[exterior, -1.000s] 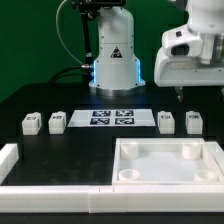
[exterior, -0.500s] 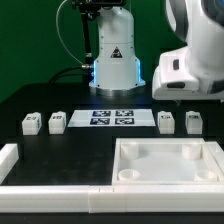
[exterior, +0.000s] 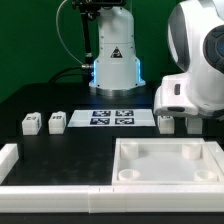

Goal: Assemble one leg

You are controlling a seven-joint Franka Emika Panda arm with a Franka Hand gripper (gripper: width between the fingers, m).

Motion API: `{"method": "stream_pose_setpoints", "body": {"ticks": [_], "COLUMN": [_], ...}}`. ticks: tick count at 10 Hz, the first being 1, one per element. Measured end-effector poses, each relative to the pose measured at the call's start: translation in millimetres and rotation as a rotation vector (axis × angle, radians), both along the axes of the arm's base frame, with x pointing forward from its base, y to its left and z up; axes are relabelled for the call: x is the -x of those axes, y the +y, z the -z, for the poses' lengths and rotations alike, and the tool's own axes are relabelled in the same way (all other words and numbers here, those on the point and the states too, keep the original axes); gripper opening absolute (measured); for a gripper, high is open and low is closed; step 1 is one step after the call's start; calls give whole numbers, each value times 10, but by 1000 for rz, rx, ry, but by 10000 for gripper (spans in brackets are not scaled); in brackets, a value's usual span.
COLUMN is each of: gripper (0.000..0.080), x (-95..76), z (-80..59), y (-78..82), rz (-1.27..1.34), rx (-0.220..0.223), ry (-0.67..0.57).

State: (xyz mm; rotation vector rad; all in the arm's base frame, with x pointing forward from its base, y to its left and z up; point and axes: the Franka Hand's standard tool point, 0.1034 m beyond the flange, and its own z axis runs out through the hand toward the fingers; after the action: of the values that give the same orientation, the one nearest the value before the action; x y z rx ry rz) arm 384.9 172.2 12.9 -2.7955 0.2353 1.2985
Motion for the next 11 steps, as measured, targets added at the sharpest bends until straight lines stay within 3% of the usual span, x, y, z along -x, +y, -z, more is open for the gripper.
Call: {"method": "stream_pose_setpoints", "body": {"ticks": [3,5,6,7,11], "gripper": [649,376,376,288,288], "x": [37,38,38,38,38], "z": [51,51,51,50,50], "y": [-16,-16,-16,-15,-15], "rz": [4,4,4,4,4], "rx": [4,4,4,4,4], "ry": [11,11,11,11,11]}}
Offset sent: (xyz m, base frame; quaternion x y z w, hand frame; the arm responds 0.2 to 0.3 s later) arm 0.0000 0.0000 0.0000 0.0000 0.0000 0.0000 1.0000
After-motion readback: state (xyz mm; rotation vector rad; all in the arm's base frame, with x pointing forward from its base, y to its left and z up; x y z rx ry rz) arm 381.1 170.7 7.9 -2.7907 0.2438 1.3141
